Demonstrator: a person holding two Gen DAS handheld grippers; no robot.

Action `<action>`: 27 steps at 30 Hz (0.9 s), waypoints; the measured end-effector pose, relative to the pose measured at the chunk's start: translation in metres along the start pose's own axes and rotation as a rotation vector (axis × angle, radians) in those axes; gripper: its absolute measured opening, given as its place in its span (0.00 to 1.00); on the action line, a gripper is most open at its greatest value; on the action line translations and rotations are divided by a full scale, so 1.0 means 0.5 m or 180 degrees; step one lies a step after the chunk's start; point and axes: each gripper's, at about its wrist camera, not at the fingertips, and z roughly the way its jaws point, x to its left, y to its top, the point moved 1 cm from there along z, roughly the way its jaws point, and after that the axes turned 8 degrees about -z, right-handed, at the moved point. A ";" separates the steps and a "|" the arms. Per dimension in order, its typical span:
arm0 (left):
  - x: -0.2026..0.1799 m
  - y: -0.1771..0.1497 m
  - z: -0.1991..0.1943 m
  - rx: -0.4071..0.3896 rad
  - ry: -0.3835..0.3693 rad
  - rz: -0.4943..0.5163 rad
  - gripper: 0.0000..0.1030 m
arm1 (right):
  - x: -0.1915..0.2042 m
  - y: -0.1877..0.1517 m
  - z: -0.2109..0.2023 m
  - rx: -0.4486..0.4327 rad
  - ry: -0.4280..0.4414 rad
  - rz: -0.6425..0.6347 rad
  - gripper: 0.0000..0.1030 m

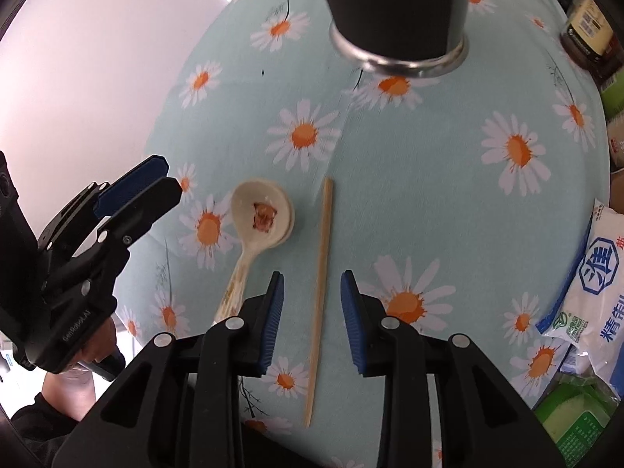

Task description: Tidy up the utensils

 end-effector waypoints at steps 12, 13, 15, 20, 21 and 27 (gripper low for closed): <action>-0.002 -0.051 0.032 0.0268 0.0008 -0.0052 0.30 | 0.067 -0.019 0.048 0.0146 -0.0830 -0.0247 0.08; -0.002 -0.052 0.032 0.0276 0.0007 -0.0060 0.30 | 0.066 -0.019 0.049 0.0145 -0.0828 -0.0230 0.07; -0.002 -0.054 0.032 0.0295 -0.0010 -0.0079 0.30 | 0.066 -0.021 0.053 0.0150 -0.0802 -0.0195 0.06; -0.009 -0.055 0.034 0.0365 -0.0138 -0.0102 0.30 | 0.038 -0.019 0.041 0.0102 -0.0629 -0.0068 0.06; -0.009 -0.055 0.036 0.0390 -0.0162 -0.0119 0.29 | 0.027 -0.016 0.037 0.0087 -0.0573 -0.0038 0.06; -0.004 -0.044 0.054 0.0515 -0.0308 -0.0236 0.20 | -0.026 -0.012 0.001 -0.0063 -0.0325 0.0174 0.05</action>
